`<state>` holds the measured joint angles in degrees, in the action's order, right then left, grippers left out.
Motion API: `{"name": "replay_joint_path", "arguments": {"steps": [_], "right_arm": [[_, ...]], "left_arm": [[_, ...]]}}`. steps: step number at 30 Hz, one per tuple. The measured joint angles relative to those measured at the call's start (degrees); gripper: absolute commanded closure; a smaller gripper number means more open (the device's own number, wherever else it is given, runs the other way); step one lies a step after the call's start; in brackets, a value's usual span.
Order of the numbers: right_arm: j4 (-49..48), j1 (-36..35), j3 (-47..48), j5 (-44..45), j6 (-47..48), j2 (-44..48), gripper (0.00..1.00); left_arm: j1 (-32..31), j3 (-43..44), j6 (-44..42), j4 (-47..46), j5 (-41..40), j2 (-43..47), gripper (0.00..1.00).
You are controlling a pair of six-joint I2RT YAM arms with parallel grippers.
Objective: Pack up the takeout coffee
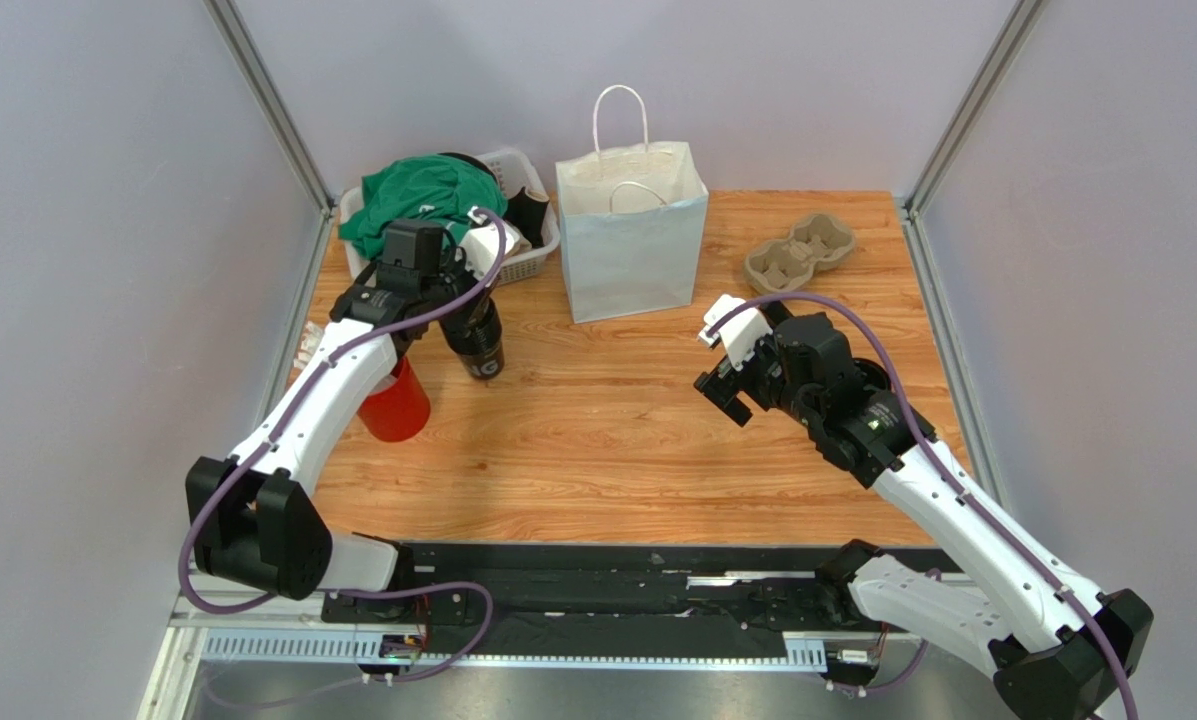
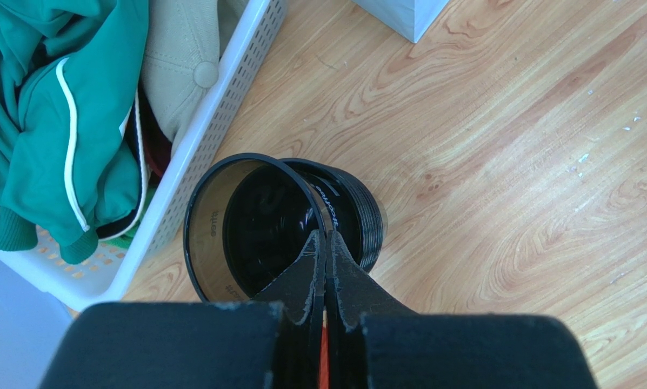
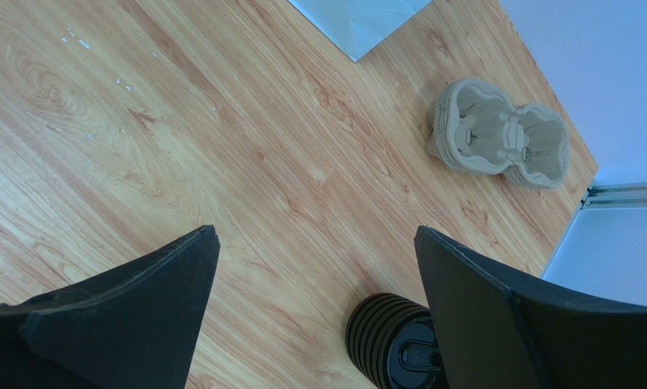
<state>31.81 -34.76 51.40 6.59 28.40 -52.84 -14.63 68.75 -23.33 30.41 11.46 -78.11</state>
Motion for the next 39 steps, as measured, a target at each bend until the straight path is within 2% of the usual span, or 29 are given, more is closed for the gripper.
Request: {"name": "replay_joint_path", "arguments": {"steps": [39], "right_arm": [[0.0,-0.1,0.0,0.0,0.2,0.0,0.02]], "left_arm": [[-0.6,-1.6,-0.8,-4.1,-1.1,11.3,1.0]]}}
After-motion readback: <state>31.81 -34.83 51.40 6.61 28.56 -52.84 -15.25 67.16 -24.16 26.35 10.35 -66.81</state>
